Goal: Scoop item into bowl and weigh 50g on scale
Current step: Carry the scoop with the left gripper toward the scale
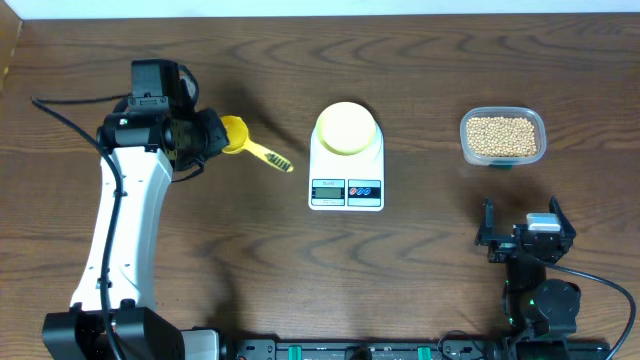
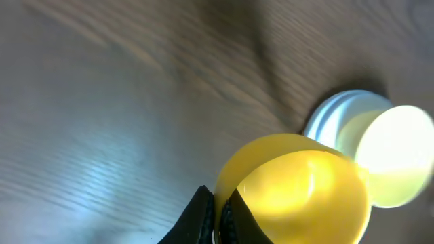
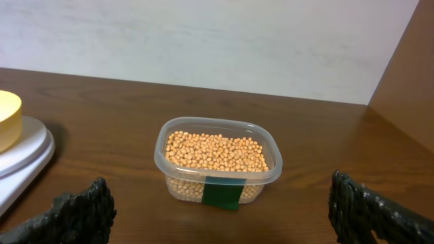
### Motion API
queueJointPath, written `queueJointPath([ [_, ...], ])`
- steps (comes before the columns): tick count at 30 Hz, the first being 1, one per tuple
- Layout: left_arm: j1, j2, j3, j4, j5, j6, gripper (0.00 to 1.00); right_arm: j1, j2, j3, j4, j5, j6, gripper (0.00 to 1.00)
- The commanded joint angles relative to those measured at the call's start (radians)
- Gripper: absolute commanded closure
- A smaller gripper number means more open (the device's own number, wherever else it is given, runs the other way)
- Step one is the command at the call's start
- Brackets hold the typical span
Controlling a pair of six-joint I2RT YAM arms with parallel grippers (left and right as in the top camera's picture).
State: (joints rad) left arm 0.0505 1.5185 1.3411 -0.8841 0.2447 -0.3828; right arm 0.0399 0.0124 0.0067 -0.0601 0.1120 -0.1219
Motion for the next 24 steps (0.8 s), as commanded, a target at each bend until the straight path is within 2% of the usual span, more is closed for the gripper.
queueJointPath([
  [1, 0.004, -0.012, 0.0, -0.006, 0.122, -0.17, 0.93, 0.007, -0.006, -0.001, -0.004, -0.002, -0.014, 0.01],
  [16, 0.004, -0.012, 0.0, -0.013, 0.202, -0.173, 0.93, 0.007, -0.006, -0.001, -0.003, -0.003, -0.014, 0.01],
  [18, 0.004, -0.012, 0.0, -0.019, 0.253, -0.172, 0.93, 0.007, -0.006, -0.001, 0.019, -0.01, -0.014, 0.01],
  [22, 0.004, -0.012, 0.0, -0.04, 0.283, -0.172, 0.93, 0.007, -0.006, -0.001, 0.099, -0.134, -0.01, 0.01],
  [24, 0.004, -0.012, 0.0, -0.043, 0.283, -0.172, 0.93, 0.007, -0.006, -0.001, 0.118, -0.145, 0.048, 0.01],
])
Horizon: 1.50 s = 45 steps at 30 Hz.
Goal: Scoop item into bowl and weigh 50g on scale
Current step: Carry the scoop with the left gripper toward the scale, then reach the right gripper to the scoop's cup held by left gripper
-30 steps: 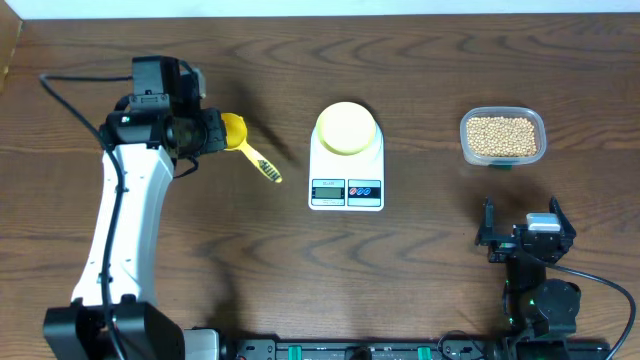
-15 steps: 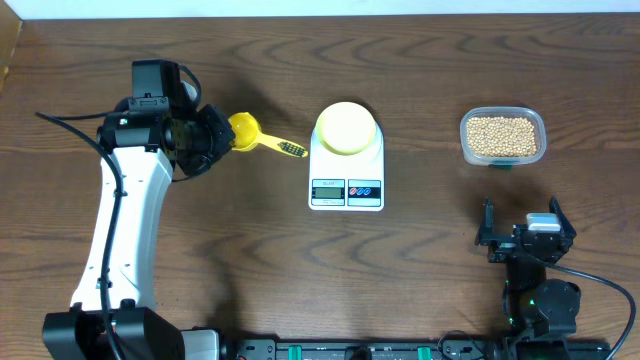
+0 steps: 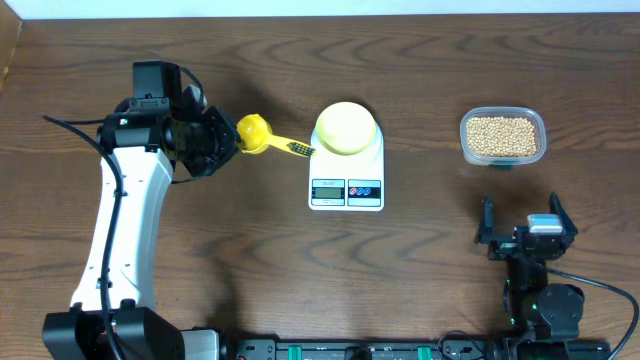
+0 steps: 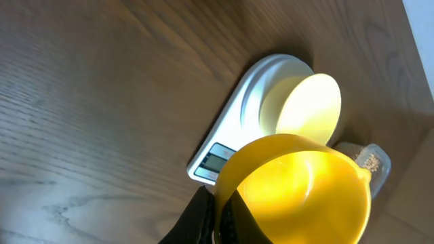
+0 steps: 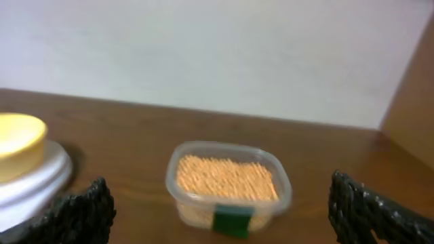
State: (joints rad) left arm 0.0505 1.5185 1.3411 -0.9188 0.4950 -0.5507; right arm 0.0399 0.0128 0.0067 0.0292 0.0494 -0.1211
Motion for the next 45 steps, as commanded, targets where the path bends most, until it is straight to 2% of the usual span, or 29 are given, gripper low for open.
queueJointPath([
  [1, 0.004, -0.012, 0.0, -0.008, 0.034, -0.005, 0.93, 0.007, -0.006, 0.002, 0.028, -0.083, 0.099, 0.01],
  [6, 0.004, -0.012, 0.0, -0.008, 0.034, -0.005, 0.93, 0.007, -0.005, 0.066, -0.06, -0.087, 0.29, 0.01],
  [14, 0.004, -0.012, 0.0, -0.008, 0.034, -0.005, 0.93, 0.007, 0.115, 0.342, -0.307, -0.087, 0.309, 0.01],
  [21, 0.004, -0.012, 0.0, -0.008, 0.037, -0.055, 0.93, 0.007, 0.414, 0.631, -0.486, -0.186, 0.364, 0.01],
  [25, 0.004, -0.012, 0.0, -0.008, 0.037, -0.088, 0.93, 0.007, 0.655, 0.793, -0.596, -0.326, 0.489, 0.01],
  [29, -0.001, -0.012, 0.0, -0.008, 0.037, -0.099, 0.93, 0.007, 0.823, 0.837, -0.496, -0.65, 0.529, 0.01],
  [32, -0.014, -0.012, 0.0, -0.008, 0.037, -0.112, 0.93, 0.007, 0.921, 0.837, -0.388, -0.774, 0.577, 0.01],
  [36, -0.045, -0.012, 0.0, -0.007, 0.037, -0.121, 0.93, 0.008, 1.032, 0.837, -0.292, -0.85, 0.817, 0.01],
  [41, -0.09, -0.011, 0.0, 0.006, 0.036, -0.121, 0.93, 0.04, 1.146, 0.837, -0.151, -0.925, 0.83, 0.11],
  [45, -0.135, -0.011, 0.0, 0.031, 0.036, -0.148, 0.93, 0.089, 1.222, 0.837, -0.113, -0.923, 0.831, 0.16],
])
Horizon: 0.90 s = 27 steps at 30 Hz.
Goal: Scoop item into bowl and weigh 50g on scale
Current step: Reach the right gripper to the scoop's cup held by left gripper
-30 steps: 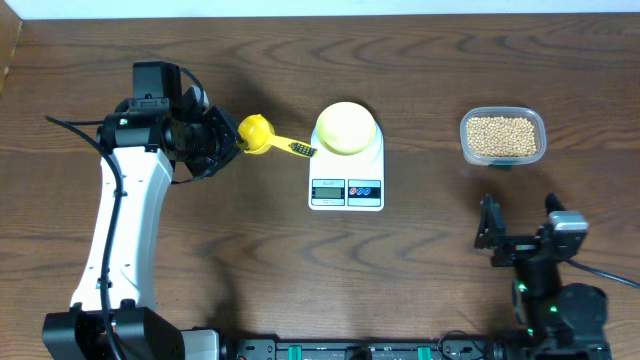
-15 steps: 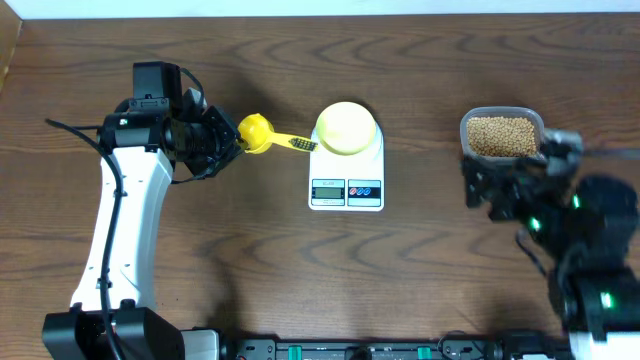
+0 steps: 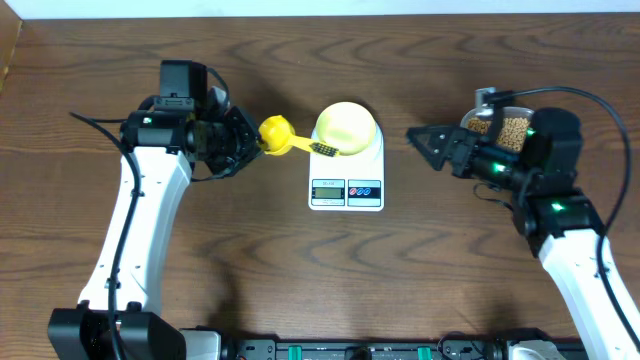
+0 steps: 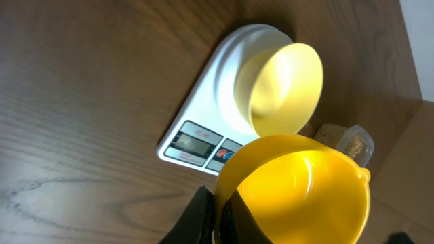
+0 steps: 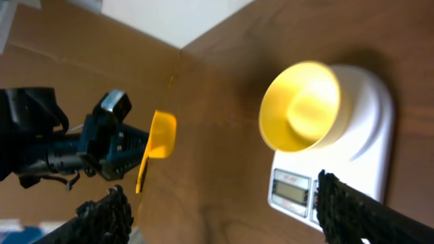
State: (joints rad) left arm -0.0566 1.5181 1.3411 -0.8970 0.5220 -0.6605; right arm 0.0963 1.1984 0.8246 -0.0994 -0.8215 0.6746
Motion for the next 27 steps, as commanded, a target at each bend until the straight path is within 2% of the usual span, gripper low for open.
queueJointPath([
  [1, -0.037, -0.011, 0.0, 0.009, 0.009, -0.062, 0.93, 0.042, 0.05, 0.019, 0.019, -0.052, 0.035, 0.16],
  [9, -0.1, -0.011, 0.0, 0.011, 0.003, -0.271, 0.93, 0.081, 0.085, 0.019, 0.097, -0.048, 0.035, 0.07],
  [14, -0.145, -0.011, 0.0, 0.012, -0.068, -0.315, 0.93, 0.107, 0.085, 0.019, 0.15, -0.04, 0.035, 0.04],
  [19, -0.192, -0.011, 0.0, 0.014, -0.071, -0.36, 0.93, 0.135, 0.085, 0.019, 0.168, 0.02, 0.05, 0.02],
  [27, -0.259, -0.011, 0.0, 0.016, -0.177, -0.549, 0.93, 0.169, 0.085, 0.019, 0.178, 0.097, 0.053, 0.01],
])
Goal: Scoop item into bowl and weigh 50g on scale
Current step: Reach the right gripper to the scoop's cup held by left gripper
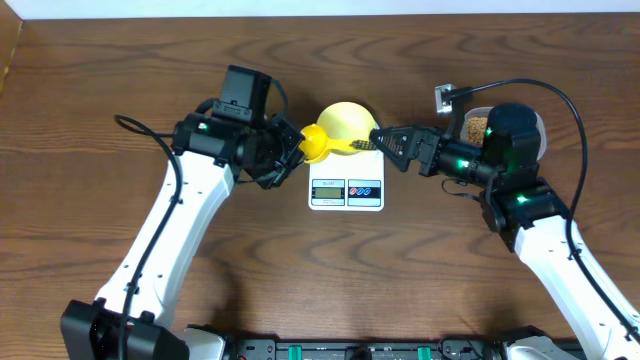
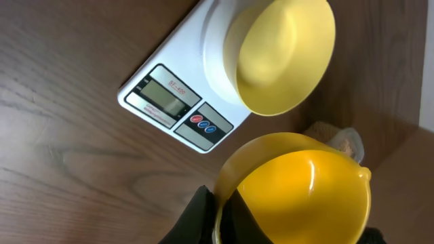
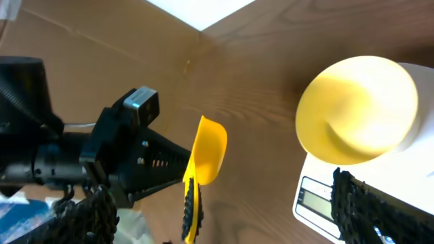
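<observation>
A yellow scoop [image 1: 318,145] hangs in front of the yellow bowl [image 1: 345,120], which stands on the white scale [image 1: 346,190]. My left gripper [image 1: 293,153] is shut on the rim of the scoop's cup [image 2: 298,193], with the bowl [image 2: 285,54] and scale [image 2: 173,102] below it. The scoop's ribbed handle [image 3: 190,210] points at my right gripper [image 1: 380,140], which stands open with the handle's end between its wide-apart fingers [image 3: 91,213]. The tub of beans [image 1: 478,128] is mostly hidden behind the right arm.
The left arm [image 3: 102,159] fills the left side of the right wrist view. Bare brown table [image 1: 100,80] lies left of and in front of the scale. The bean tub [image 2: 333,139] shows beyond the scoop in the left wrist view.
The left gripper has carried the scoop rightward, from left of the scale to just in front of the bowl. The right gripper has moved left, and the handle's end now sits between its open fingers.
The left gripper held the scoop by its cup far left of the scale while the right arm rested at the front right. Then the scoop was nearer the scale. Later the right arm was up beside the bean tub, open. Now both grippers meet at the scoop.
</observation>
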### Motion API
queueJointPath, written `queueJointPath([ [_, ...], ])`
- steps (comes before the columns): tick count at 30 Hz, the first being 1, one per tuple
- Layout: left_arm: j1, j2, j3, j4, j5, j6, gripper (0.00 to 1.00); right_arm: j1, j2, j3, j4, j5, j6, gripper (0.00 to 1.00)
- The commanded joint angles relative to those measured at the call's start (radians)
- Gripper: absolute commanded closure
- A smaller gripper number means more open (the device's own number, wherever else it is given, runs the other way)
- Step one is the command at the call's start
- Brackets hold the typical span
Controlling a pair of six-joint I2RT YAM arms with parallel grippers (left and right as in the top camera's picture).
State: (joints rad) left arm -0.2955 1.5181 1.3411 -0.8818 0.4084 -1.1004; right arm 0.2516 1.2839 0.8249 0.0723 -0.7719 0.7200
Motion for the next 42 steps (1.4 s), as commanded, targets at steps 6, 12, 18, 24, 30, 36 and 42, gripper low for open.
queueJointPath([
  [6, -0.052, -0.011, 0.0, 0.002, -0.111, -0.205, 0.93, 0.047, -0.001, 0.018, 0.02, 0.09, 0.028, 0.01],
  [12, -0.092, -0.011, 0.0, 0.011, -0.111, -0.207, 0.93, 0.082, -0.001, 0.018, 0.022, 0.147, 0.029, 0.01],
  [18, -0.134, -0.011, 0.0, 0.016, -0.111, -0.219, 0.93, 0.119, -0.001, 0.018, 0.026, 0.208, 0.104, 0.02],
  [24, -0.151, -0.011, 0.0, 0.039, -0.11, -0.222, 0.93, 0.123, -0.001, 0.018, 0.022, 0.196, 0.215, 0.06],
  [30, -0.151, -0.011, 0.0, 0.041, -0.103, -0.253, 0.93, 0.123, -0.001, 0.018, 0.035, 0.144, 0.278, 0.05],
  [36, -0.151, -0.011, 0.0, 0.042, -0.102, -0.252, 0.93, 0.123, 0.0, 0.018, 0.047, 0.142, 0.273, 0.11],
  [42, -0.151, -0.011, 0.0, 0.047, -0.078, -0.252, 0.93, 0.123, 0.0, 0.018, 0.048, 0.171, 0.269, 0.19],
])
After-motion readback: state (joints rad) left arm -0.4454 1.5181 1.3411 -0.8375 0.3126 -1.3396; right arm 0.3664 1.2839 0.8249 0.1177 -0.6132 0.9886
